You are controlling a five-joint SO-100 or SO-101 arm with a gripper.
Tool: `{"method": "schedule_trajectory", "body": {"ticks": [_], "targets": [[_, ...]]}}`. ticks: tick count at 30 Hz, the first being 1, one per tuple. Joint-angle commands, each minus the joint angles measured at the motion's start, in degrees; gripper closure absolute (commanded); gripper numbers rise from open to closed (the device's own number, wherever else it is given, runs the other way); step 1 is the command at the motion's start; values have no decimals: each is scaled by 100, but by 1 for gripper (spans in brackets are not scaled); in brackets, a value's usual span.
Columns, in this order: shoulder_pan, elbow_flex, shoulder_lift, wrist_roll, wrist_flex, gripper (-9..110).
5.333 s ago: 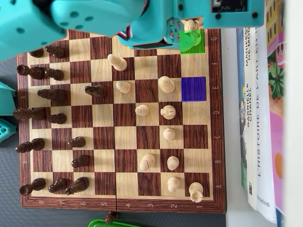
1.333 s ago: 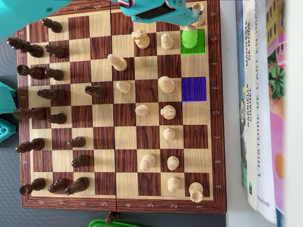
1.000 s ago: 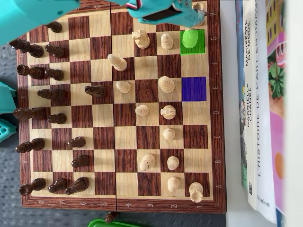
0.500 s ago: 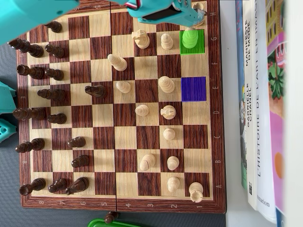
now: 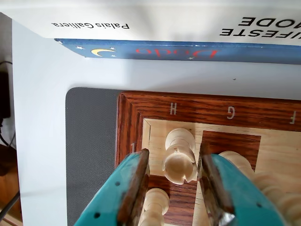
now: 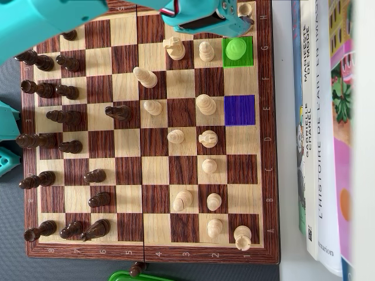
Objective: Play chess
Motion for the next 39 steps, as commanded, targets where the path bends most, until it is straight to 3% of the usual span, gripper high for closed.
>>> {"method": "schedule_trajectory", "body": {"ticks": [1,20,39], "targets": [[18,-246,97,9,-70,86],[18,-246,123,-9,-70,95],[-62,396,1310,-18,-9,92]]}}
